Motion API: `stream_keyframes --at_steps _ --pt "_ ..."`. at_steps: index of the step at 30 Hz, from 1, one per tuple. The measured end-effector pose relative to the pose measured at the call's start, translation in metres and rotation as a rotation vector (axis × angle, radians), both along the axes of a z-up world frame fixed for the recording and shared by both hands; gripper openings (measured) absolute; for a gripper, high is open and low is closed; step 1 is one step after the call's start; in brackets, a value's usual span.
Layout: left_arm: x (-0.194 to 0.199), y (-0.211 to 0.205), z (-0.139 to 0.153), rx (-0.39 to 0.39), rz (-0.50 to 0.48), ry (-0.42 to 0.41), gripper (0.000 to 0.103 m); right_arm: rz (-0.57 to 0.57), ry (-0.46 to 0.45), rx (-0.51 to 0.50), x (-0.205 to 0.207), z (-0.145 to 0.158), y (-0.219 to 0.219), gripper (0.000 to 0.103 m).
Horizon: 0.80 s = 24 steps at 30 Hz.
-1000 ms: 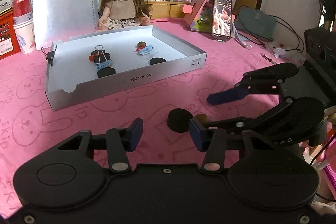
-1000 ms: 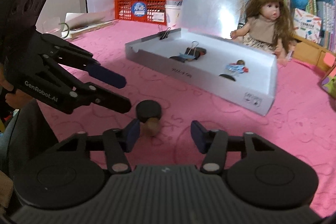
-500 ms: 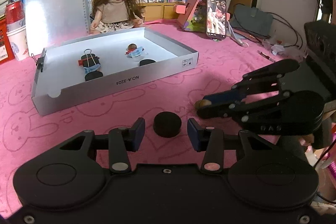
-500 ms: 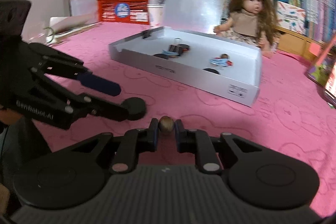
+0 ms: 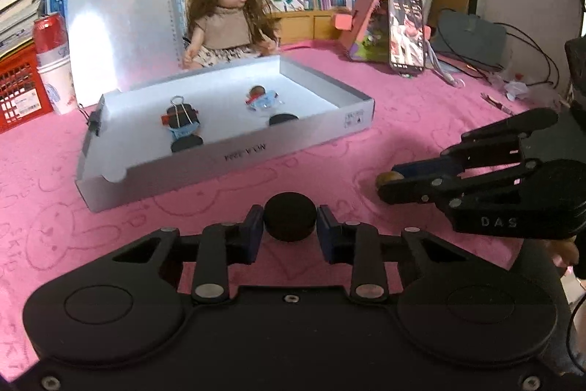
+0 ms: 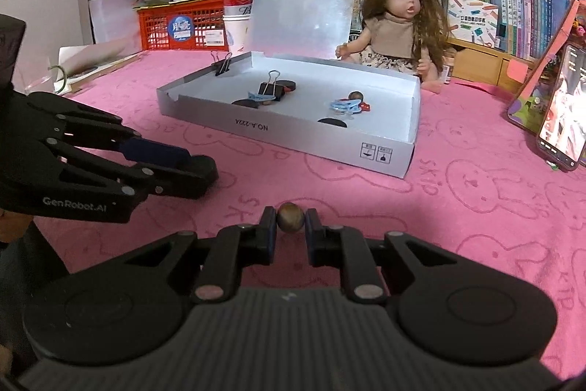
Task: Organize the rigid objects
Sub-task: 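Close left tool on the last black puck while right tool grips the last brown ball, then carry the puck and ball over the white box and lower them inside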
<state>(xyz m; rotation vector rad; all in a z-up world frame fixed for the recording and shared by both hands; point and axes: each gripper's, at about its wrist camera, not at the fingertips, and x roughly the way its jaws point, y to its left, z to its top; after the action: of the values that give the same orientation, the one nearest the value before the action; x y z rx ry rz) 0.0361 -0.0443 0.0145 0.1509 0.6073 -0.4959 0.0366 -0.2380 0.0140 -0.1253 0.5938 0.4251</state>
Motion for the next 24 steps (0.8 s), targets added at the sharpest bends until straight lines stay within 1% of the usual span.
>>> stream_keyframes --at_steps 2,4,10,14,17,20,24 --pt "0.002 0.001 0.003 -0.005 0.012 0.009 0.03 -0.009 -0.001 0.0 0.003 0.0 0.001 0.02" --pt "0.004 0.002 0.005 0.006 0.036 0.016 0.03 -0.019 -0.004 -0.001 0.005 0.001 0.003 0.02" --pt "0.01 0.009 0.011 -0.003 0.098 0.009 0.03 -0.058 -0.013 -0.001 0.014 0.007 0.009 0.02" --pt "0.016 0.011 0.016 0.007 0.151 -0.001 0.03 -0.085 -0.015 0.0 0.021 0.011 0.013 0.02" --pt "0.023 0.013 0.018 0.001 0.183 0.008 0.03 -0.101 -0.014 0.003 0.025 0.013 0.016 0.02" --pt "0.03 0.017 0.02 -0.014 0.205 0.013 0.03 -0.113 -0.015 -0.001 0.03 0.016 0.018 0.02" --pt "0.037 0.02 0.026 -0.018 0.227 -0.006 0.03 -0.132 -0.018 -0.003 0.037 0.018 0.02 0.02"
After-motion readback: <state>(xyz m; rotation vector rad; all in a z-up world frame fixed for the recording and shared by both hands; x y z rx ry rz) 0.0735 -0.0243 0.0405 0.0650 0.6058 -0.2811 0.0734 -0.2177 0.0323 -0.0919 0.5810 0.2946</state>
